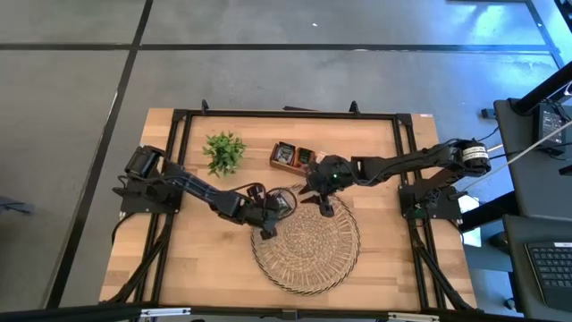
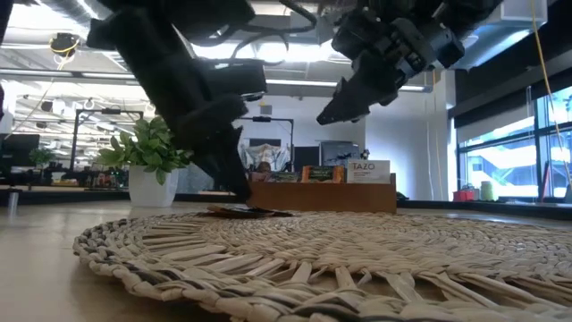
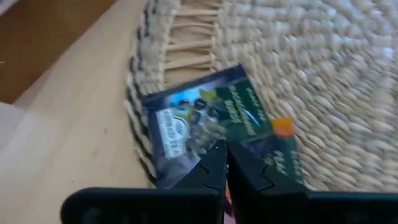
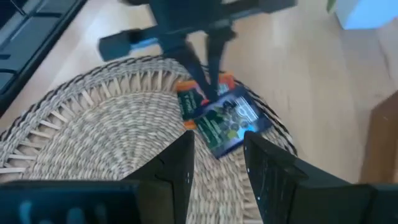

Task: Pick & Place Tea
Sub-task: Put the black and white tea bag into the left section of the wooden organizer

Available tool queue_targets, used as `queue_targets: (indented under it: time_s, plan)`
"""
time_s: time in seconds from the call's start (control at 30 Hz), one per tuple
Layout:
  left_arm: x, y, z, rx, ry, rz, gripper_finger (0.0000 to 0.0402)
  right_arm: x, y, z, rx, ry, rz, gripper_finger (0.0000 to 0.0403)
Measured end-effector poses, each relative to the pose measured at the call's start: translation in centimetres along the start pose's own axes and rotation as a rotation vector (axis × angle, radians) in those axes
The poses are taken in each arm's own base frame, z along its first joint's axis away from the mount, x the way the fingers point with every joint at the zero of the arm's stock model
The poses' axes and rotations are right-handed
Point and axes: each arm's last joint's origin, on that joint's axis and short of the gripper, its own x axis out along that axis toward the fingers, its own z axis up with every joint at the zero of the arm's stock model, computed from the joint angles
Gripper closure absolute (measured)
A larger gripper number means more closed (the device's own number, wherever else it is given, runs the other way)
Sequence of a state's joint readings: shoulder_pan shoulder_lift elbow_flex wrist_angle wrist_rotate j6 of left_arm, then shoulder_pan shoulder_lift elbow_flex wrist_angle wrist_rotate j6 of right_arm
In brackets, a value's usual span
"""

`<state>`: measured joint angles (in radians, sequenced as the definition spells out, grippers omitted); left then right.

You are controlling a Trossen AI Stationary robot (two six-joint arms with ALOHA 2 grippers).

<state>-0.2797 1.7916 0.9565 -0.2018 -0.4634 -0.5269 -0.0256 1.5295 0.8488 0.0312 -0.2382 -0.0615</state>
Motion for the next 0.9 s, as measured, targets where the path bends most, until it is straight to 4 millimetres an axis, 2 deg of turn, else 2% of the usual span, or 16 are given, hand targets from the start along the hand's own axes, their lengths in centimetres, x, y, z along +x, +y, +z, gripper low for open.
queue_targets:
  time_s: [0.2, 0.33, 0.47, 0.67, 0.9]
  plan:
    - [-0.5, 1.1, 0.6, -0.021, -0.032, 0.093, 0.0400, 0.7, 1.3, -1.9, -0.097, -0.087, 0.028, 0.0262]
    - [0.1, 1.7, 0.9, -0.046, 0.001, 0.056, 0.0398, 0.9, 2.3, -2.7, -0.185, -0.131, 0.012, 0.0262]
    - [0.9, 2.3, 0.7, -0.065, 0.027, 0.074, 0.0400, 1.3, 2.8, -2.9, -0.215, -0.113, -0.061, 0.0262]
    - [1.5, 3.3, 1.0, -0.106, 0.043, 0.093, 0.0400, 2.1, 3.7, -3.7, -0.244, -0.069, -0.037, 0.0262]
    - [2.0, 3.2, 0.9, -0.183, 0.082, 0.034, 0.0399, 3.6, 4.1, -4.8, -0.198, -0.024, -0.014, 0.0262]
